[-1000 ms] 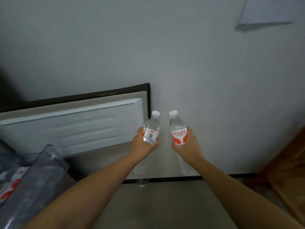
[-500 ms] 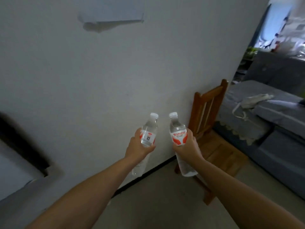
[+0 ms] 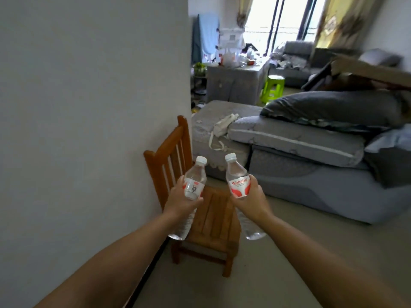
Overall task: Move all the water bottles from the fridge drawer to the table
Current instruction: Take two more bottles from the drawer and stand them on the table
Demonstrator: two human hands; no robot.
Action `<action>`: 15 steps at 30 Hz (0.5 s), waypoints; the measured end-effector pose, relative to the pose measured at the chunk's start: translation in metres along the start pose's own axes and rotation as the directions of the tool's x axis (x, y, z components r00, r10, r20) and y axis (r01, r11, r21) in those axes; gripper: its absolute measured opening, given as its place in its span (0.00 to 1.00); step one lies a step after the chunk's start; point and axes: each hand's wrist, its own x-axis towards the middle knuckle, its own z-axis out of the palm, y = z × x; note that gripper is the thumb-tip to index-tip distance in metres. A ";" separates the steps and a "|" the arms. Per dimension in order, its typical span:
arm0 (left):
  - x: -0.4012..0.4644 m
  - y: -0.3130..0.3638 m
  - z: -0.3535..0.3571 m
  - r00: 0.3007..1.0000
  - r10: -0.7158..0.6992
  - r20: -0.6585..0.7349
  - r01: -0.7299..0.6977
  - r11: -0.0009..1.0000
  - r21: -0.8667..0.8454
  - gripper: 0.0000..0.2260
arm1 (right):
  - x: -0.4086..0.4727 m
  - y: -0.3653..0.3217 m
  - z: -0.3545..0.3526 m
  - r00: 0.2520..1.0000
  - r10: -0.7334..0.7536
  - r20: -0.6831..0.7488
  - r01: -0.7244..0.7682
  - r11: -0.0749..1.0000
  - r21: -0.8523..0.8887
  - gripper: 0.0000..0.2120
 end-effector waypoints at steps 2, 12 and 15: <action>0.039 0.015 0.013 0.998 0.024 0.060 -0.025 1.000 0.001 0.40 | 0.022 0.006 -0.014 0.998 0.029 -0.058 -0.029 1.000 -0.007 0.40; 0.167 0.100 0.104 0.946 0.176 0.273 -0.204 0.976 0.078 0.42 | 0.082 0.056 -0.090 0.910 0.190 -0.368 -0.199 0.980 0.014 0.37; 0.183 0.125 0.151 0.919 0.199 0.340 -0.238 0.968 0.077 0.42 | 0.089 0.080 -0.123 0.867 0.236 -0.438 -0.245 0.969 0.038 0.33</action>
